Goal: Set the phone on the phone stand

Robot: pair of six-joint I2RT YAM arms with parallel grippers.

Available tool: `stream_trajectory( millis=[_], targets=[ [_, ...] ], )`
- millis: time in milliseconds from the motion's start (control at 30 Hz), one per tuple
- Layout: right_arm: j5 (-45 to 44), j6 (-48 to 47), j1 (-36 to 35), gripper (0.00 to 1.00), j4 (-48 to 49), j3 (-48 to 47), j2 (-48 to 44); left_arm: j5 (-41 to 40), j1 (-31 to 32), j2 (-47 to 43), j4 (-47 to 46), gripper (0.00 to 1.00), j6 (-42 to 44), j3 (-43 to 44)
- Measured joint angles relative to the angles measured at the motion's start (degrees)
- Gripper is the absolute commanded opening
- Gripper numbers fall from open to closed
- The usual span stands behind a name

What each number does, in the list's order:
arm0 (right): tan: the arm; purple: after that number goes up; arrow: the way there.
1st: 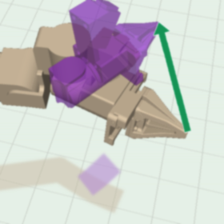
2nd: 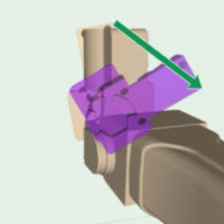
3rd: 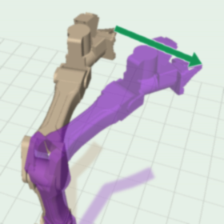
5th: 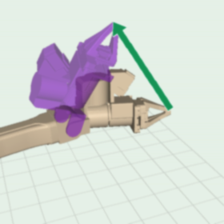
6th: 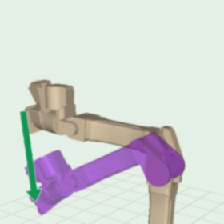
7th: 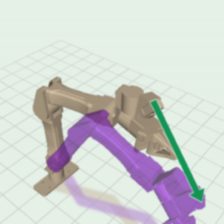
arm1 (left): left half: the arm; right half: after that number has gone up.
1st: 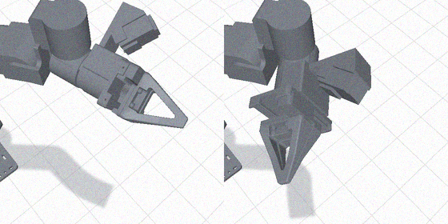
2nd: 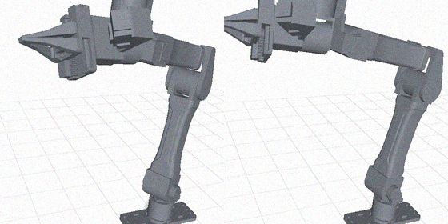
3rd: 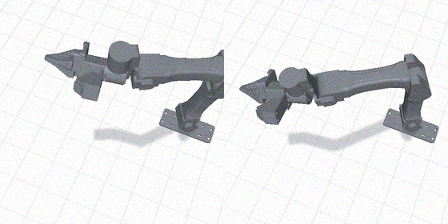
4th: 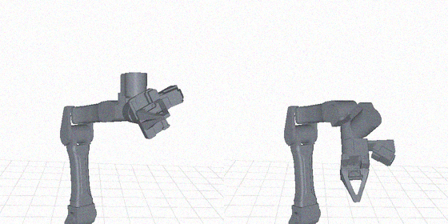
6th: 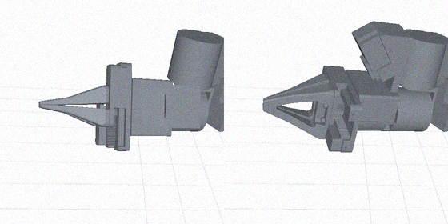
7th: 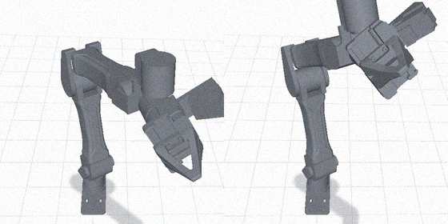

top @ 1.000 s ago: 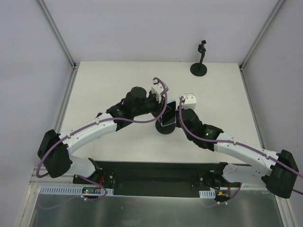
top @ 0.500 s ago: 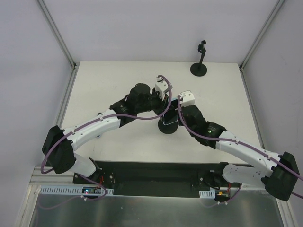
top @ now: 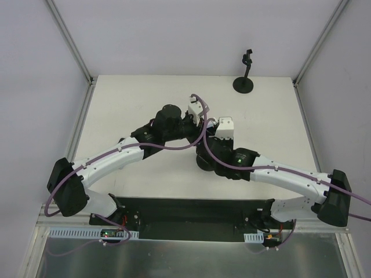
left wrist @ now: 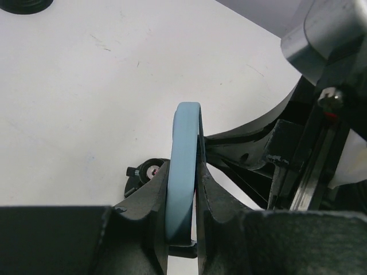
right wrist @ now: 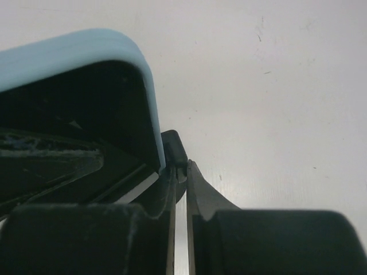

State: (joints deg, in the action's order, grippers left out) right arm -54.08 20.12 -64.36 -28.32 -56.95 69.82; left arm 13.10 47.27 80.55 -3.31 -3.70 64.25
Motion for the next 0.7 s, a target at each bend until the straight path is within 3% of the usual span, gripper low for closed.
stream_trajectory(
  millis=[133, 300, 400, 467, 533, 633, 667, 700],
  targets=[
    [-6.6, 10.5, -3.8, 0.00, -9.9, -4.5, 4.1, -0.3, 0.6, -0.8, -2.0, 0.00, -0.4, -1.7],
    [-14.0, 24.1, -12.4, 0.01, -26.6, -21.1, 11.2, -13.2, 0.7, 2.1, -8.1, 0.00, 1.7, -2.3],
    [-16.8, 29.3, -14.5, 0.20, -31.3, -26.0, 13.6, -18.8, -1.2, 2.8, -9.2, 0.00, 3.0, -2.6],
    [-17.2, 29.8, -14.6, 0.31, -32.6, -24.7, 13.5, -20.5, -1.6, 2.8, -9.9, 0.00, 3.6, -3.0],
    [-17.2, 26.8, -14.3, 0.33, -30.3, -19.6, 11.4, -20.9, -1.6, 2.6, -10.5, 0.00, 4.2, -3.5],
    [-12.5, 15.1, -10.8, 0.47, -19.4, -7.2, 2.7, -20.4, -1.6, 1.9, -10.9, 0.00, 5.4, -4.2],
    [-9.3, 10.5, -7.6, 0.59, -14.6, -2.7, -1.6, -19.9, -1.6, 1.7, -11.0, 0.00, 5.9, -4.5],
    [-4.5, 5.9, -3.5, 0.64, -9.9, 1.7, -6.3, -19.6, -1.6, 1.4, -11.0, 0.00, 6.1, -4.8]
  ],
)
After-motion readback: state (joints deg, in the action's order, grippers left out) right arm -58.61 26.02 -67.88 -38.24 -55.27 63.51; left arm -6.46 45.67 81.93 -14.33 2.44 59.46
